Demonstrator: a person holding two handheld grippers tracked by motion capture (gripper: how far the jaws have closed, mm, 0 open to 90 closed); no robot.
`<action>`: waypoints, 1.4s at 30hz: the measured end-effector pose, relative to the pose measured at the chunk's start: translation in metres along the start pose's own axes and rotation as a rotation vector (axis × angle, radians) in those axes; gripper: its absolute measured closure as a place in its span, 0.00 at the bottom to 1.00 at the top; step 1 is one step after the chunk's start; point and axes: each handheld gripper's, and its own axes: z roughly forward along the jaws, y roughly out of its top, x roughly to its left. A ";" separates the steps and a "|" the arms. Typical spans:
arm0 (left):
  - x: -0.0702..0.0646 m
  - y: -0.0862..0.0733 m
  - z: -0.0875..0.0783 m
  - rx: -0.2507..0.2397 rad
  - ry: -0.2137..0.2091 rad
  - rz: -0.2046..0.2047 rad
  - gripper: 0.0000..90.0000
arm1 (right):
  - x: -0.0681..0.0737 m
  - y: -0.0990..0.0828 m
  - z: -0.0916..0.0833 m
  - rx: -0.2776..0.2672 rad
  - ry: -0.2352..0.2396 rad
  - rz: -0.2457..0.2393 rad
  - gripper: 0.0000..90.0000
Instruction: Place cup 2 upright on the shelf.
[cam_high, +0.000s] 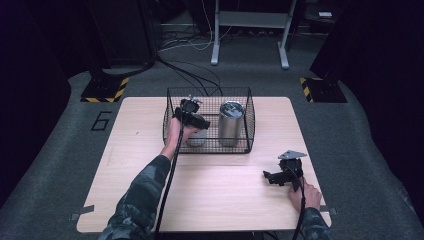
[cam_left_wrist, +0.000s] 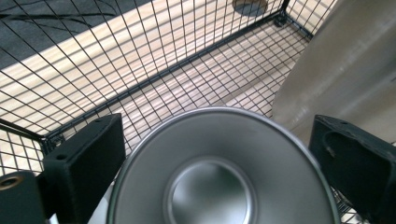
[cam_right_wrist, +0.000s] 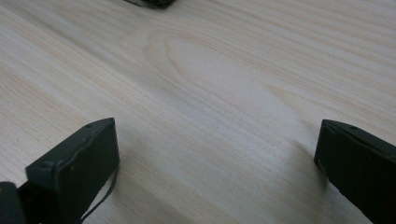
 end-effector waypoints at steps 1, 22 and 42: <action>-0.001 0.003 -0.003 0.007 -0.007 0.012 0.00 | 0.000 0.000 0.000 0.000 0.003 -0.001 0.00; -0.019 0.002 -0.078 -0.102 -0.102 0.145 0.00 | 0.000 0.000 0.000 -0.001 0.003 -0.002 0.00; -0.053 -0.070 -0.155 -0.195 -0.097 0.298 0.00 | 0.000 0.000 0.000 0.000 0.002 -0.002 0.00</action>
